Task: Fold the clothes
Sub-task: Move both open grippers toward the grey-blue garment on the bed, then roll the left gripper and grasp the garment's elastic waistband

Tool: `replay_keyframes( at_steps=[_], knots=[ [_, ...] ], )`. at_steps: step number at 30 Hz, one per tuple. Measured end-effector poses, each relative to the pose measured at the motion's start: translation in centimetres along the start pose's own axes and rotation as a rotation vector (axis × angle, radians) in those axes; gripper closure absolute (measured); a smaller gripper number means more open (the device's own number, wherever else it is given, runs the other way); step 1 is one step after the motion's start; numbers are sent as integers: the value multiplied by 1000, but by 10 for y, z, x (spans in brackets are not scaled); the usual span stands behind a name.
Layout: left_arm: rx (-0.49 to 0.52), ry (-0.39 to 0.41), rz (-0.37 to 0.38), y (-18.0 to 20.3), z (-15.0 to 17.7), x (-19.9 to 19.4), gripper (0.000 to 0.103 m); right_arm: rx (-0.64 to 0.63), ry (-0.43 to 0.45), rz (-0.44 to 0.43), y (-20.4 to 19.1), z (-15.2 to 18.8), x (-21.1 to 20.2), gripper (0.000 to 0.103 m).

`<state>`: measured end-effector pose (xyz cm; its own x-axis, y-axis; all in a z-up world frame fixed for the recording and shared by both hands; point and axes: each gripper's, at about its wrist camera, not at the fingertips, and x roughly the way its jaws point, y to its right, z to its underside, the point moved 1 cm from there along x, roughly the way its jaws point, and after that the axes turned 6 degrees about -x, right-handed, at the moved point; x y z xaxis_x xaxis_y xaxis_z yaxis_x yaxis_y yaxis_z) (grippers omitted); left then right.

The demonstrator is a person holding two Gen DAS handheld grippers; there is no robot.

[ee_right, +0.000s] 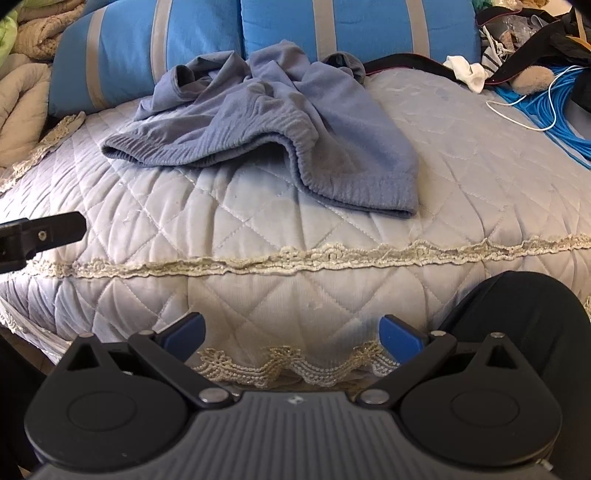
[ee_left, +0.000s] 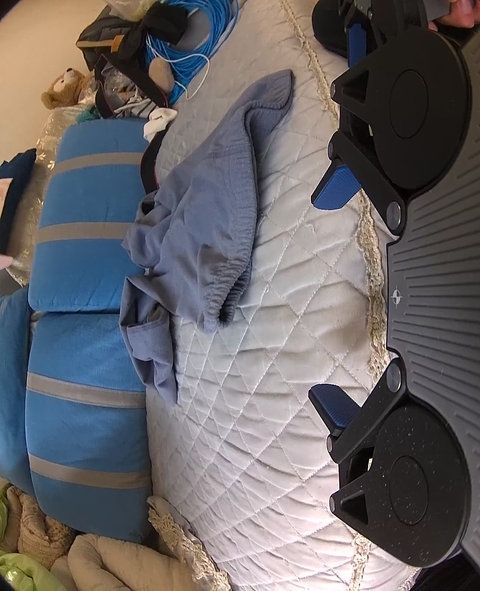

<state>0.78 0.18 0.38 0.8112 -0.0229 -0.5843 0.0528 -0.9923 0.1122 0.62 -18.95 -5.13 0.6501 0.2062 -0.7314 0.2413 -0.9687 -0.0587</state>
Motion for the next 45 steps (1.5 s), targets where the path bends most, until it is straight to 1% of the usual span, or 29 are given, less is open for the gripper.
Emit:
replay_keyframes(
  at_steps=[4, 9, 13, 18, 21, 27, 30, 32, 36, 42, 45],
  knots=[
    [-7, -18, 7, -2, 1, 1, 0, -28, 15, 6, -5, 1, -2, 0],
    [-2, -27, 31, -2, 3, 0, 0, -64, 30, -6, -10, 2, -4, 0],
    [16, -9, 63, 1, 4, -4, 0, -87, 43, 23, -15, 3, -6, 0],
    [35, 1, 87, 5, 2, -5, 0, -112, 55, 13, -18, 3, -9, 0],
    [73, 26, 104, 10, -2, -10, 0, -108, 46, 2, -18, 3, -6, 0],
    [217, 140, 125, 24, -14, -23, 0, -86, 50, -14, -14, 5, -8, 0],
    [285, 184, 145, 32, -21, -26, 0, -77, 59, -10, -12, 6, -11, 0],
    [334, 214, 132, 36, -25, -28, 0, -73, 59, -10, -11, 6, -11, 0],
    [471, 238, 77, 47, -32, -27, 0, -53, 65, -44, -7, 6, -13, 0],
    [669, 311, -37, 57, -29, -21, 0, -21, 64, -83, -2, 7, -13, 0],
    [794, 318, -109, 60, -23, -4, 0, -8, 59, -94, -1, 7, -12, 0]
  ],
)
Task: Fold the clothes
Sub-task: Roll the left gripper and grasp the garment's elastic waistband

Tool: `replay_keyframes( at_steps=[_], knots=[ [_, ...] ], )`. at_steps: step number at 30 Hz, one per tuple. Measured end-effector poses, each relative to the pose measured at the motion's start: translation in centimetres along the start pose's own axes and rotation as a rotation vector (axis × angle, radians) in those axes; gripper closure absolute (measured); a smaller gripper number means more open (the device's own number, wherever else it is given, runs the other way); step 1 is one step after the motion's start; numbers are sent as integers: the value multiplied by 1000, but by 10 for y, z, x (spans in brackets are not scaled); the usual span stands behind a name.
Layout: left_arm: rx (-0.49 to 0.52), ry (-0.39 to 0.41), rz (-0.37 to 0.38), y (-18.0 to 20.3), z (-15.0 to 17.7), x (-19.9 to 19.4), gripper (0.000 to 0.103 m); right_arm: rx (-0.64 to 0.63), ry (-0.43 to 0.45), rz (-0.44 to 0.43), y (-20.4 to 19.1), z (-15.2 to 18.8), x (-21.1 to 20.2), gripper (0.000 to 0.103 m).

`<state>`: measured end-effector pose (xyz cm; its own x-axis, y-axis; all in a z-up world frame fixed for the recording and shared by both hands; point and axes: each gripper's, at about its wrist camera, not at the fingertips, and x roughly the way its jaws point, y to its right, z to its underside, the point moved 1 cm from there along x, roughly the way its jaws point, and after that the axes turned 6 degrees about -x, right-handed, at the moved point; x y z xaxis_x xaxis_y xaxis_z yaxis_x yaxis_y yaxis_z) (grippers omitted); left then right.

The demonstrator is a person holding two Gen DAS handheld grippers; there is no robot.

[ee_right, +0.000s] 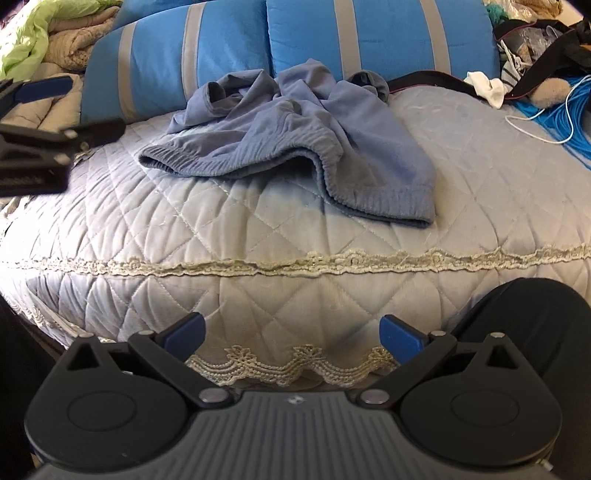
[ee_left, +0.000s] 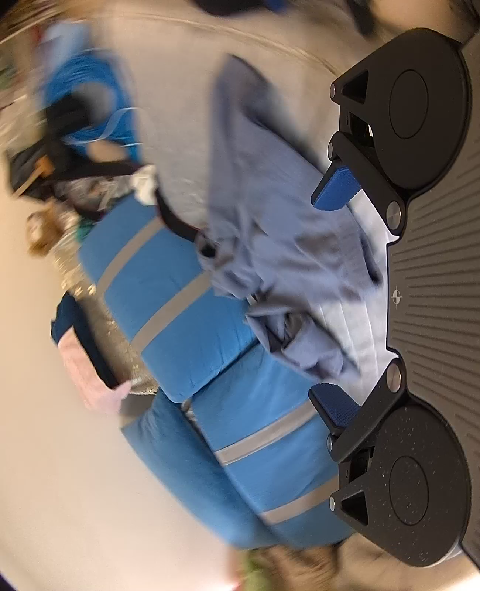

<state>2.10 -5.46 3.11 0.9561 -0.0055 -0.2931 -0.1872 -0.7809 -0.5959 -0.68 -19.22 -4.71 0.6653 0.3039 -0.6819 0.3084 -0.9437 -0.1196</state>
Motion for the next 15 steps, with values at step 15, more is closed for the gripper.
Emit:
replay_keyframes(
  at_steps=[15],
  knots=[
    [546, -58, -134, 41, 44, 53, 0, 56, 0, -63, 6, 1, 3, 0]
  ],
)
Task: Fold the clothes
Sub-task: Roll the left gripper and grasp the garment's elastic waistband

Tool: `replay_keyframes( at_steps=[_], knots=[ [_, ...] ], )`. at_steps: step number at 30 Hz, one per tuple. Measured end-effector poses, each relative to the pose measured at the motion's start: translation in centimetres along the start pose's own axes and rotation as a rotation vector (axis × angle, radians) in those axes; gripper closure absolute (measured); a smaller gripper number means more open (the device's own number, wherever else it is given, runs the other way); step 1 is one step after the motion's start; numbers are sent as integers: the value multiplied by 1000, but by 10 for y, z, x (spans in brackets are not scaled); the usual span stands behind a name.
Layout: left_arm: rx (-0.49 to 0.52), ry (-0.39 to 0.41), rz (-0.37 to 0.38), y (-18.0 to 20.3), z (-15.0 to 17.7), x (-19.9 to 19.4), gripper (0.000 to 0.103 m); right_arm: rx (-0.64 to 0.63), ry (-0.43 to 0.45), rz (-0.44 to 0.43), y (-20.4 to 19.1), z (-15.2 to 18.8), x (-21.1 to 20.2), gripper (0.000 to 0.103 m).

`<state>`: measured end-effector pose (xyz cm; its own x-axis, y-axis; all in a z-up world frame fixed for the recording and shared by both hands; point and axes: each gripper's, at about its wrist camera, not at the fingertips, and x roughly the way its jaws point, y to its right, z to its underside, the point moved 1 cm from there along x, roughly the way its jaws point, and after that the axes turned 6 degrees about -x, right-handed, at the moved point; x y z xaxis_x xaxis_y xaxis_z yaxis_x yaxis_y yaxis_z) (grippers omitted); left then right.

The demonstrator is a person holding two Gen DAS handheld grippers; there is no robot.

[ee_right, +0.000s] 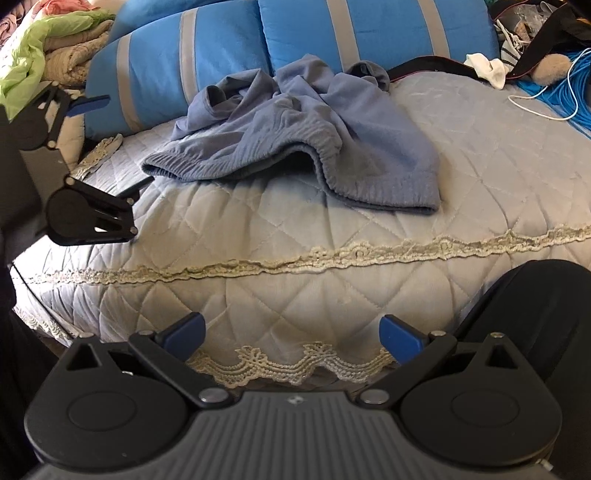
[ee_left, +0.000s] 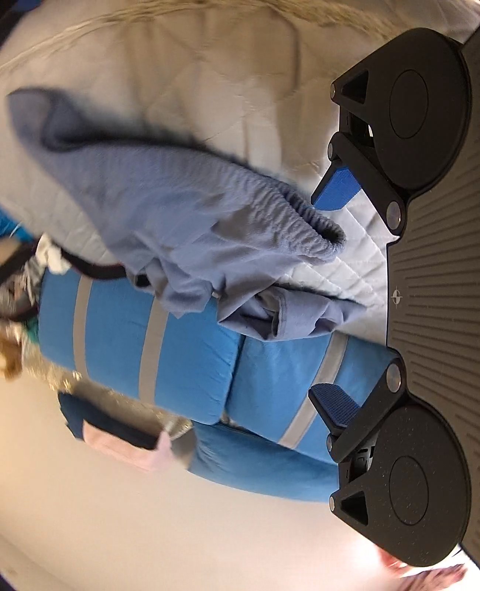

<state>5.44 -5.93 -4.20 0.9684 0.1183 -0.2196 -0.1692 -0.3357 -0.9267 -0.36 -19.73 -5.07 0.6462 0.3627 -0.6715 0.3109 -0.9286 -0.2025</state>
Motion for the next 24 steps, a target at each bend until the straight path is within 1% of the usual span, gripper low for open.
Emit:
replay_keyframes(
  at_steps=[7, 10, 13, 14, 18, 21, 24],
  knots=[
    [149, -10, 0, 6, -3, 16, 2, 18, -4, -9, 2, 0, 2, 0],
    [210, -12, 38, 7, -4, 19, 4, 28, -3, -16, 4, 0, 2, 0],
    [271, -13, 77, 9, -4, 21, 8, 32, -6, -18, 4, 0, 3, 0],
    [291, -14, 90, 9, -4, 22, 11, 33, -6, -19, 5, 0, 3, 0],
    [334, -19, 134, 10, -4, 28, 11, 40, -7, -25, 5, 0, 3, 0],
    [355, -17, 134, 11, -5, 35, 12, 43, -8, -28, 6, 0, 4, 0],
    [377, -11, 97, 17, -4, 35, 21, 46, -9, -30, 6, 0, 4, 0]
  ],
)
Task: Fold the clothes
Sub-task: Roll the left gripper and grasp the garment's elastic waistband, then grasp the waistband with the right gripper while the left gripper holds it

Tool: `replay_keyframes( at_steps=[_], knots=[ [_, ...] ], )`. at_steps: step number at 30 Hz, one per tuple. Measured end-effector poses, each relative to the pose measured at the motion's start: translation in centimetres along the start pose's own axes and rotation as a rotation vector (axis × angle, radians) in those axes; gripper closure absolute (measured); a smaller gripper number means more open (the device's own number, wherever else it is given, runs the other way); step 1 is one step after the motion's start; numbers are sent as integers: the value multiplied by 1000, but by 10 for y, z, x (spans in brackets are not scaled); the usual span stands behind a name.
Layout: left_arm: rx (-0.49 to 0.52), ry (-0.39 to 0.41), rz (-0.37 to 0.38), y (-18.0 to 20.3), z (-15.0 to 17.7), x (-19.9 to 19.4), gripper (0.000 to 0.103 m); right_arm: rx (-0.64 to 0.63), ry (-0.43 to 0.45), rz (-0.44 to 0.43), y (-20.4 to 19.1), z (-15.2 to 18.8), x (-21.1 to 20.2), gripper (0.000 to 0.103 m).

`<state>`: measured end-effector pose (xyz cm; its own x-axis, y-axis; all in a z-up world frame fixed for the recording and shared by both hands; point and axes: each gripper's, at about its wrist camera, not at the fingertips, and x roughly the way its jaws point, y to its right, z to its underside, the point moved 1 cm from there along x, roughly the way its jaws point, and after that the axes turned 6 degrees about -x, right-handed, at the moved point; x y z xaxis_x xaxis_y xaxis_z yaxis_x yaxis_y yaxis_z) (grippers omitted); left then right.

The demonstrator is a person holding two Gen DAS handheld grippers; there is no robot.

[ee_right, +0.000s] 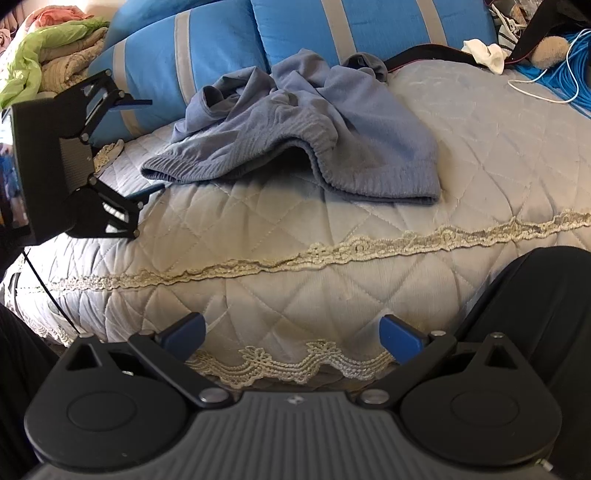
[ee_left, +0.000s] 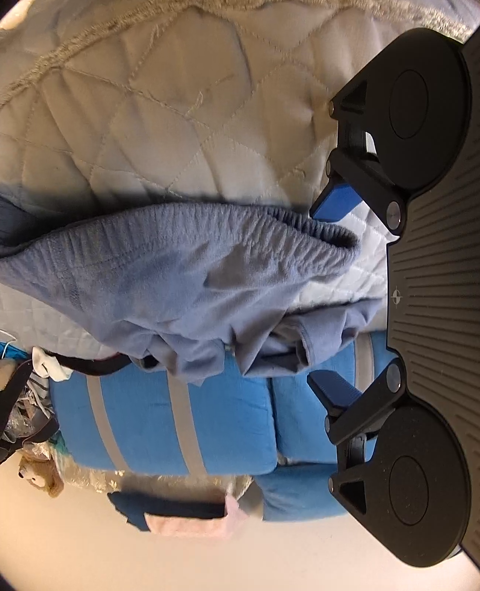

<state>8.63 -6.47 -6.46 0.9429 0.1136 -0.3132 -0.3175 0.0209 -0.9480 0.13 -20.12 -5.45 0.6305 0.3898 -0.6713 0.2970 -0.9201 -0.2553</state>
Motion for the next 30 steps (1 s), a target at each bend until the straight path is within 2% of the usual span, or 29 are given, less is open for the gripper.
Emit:
replay_keyframes(
  at_steps=[5, 6, 8, 9, 12, 16, 23, 27, 30],
  knots=[
    [19, 2, -69, 19, -2, -2, 57, 8, 2, -7, 1, 0, 0, 0],
    [14, 1, -77, 22, -2, -2, 60, 9, 3, -9, 2, 0, 0, 0],
    [-4, -6, -86, 28, -2, -3, 73, 9, 5, -12, 2, 0, -1, 0],
    [-12, -8, -89, 30, -2, -3, 75, 10, 7, -14, 2, 0, -1, 0],
    [-41, -18, -69, 32, -3, -6, 89, 7, 9, -14, 2, 1, -2, 0],
    [-142, 7, -48, 18, -3, -14, 93, -7, 13, -2, -2, -1, -3, 0],
    [-323, 93, -159, -22, -5, -37, 93, -17, 79, -50, -8, -11, -18, 0],
    [-407, 145, -228, -42, -7, -50, 93, -23, 142, 10, -11, -18, -27, 0],
    [-470, 185, -280, -58, -9, -61, 93, -135, 206, 79, -21, -26, -32, 0]
  ],
)
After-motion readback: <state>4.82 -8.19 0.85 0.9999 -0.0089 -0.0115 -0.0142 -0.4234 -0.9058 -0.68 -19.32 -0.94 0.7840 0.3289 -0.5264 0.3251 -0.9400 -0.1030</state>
